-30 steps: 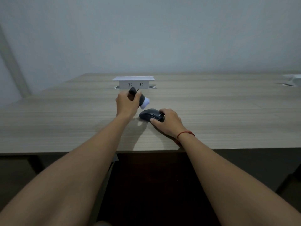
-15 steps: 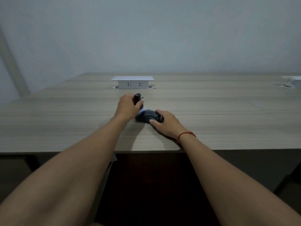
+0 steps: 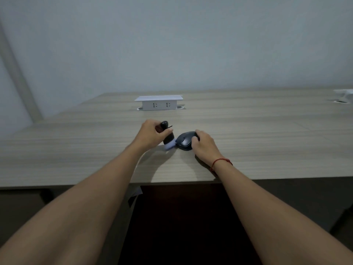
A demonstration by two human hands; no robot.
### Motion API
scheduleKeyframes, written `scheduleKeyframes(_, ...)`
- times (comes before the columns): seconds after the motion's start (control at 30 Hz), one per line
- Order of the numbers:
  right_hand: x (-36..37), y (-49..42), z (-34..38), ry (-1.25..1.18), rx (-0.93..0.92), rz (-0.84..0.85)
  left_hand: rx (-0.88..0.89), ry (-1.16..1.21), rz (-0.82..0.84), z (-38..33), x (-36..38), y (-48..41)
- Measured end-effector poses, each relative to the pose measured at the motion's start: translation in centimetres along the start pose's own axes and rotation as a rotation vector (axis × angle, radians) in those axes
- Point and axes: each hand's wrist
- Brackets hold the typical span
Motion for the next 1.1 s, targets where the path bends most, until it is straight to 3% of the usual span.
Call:
scheduleKeyframes(0.13,-0.1,0.3,-0.1,0.009,-0.002,0.051,0.031,0.054,0.013,-0.6,0.4,0.0)
scheduleKeyframes(0.3,0.0,-0.2,-0.2,0.02,0.084,0.051,0.084,0.147,-0.249,-2.2,1.2,-0.8)
scheduleKeyframes(0.57,-0.1,-0.3,-0.1,0.018,0.03,0.065,0.051,-0.073,-0.144,-0.7,4.2,-0.7)
scheduleKeyframes(0.7,0.0,-0.1,-0.1,0.037,-0.018,0.131,0.079,0.049,-0.306,-1.9,4.4,-0.3)
scheduleKeyframes(0.97,-0.9,0.3,-0.1,0.007,-0.081,0.218,-0.115,0.094,-0.238,-0.5,4.1,-0.3)
scheduleKeyframes(1.1,-1.2,0.8,0.2,0.005,-0.081,0.164,-0.202,0.311,-0.116,-0.3,2.7,0.3)
Point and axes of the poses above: each hand's wrist, its own y-axis away from the middle knuckle, its own x-axis out of the palm, z = x × y, and after that the axes turned 8 degrees about y, right-handed
